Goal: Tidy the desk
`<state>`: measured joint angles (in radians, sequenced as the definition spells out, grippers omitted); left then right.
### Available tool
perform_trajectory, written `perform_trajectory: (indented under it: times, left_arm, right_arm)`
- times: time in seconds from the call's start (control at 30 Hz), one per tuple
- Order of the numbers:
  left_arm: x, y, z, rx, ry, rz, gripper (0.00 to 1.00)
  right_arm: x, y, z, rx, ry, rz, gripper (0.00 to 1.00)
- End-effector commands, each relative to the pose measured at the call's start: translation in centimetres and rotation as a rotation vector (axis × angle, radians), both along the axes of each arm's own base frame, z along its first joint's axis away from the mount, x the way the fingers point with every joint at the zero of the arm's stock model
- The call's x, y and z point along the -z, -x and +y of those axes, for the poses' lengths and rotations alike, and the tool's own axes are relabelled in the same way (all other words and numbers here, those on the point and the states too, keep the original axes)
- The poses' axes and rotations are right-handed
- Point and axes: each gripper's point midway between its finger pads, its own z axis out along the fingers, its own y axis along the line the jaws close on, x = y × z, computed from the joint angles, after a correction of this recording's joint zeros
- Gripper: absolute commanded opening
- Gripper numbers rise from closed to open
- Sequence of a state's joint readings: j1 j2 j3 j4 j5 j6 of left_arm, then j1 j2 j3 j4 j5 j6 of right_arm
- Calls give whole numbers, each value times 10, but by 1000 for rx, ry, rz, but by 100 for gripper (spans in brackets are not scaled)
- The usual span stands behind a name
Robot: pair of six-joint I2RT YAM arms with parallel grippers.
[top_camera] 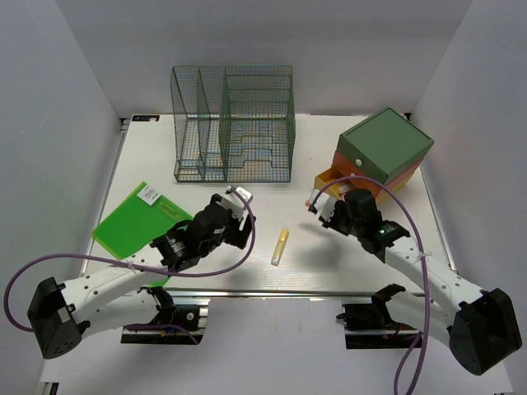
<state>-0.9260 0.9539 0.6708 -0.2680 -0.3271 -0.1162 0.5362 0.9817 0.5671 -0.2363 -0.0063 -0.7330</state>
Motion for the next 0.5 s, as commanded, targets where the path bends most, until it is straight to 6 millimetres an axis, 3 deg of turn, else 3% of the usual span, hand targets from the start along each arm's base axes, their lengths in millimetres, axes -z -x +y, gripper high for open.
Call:
perform_trajectory:
  times: [0.0,0.27,0.47]
  left_arm:
    - [5,5,-11,61,1,19,84]
    - [7,10,-19,117,21,20,85]
    - [14,16,-29,175,6,48,85]
  right_arm:
    - [-41,-42,-10,180,-75,-133,0]
    - [-60,-73,-33,338,-69,-183,0]
    - [-50,-86,-48,402,-24,-160,0]
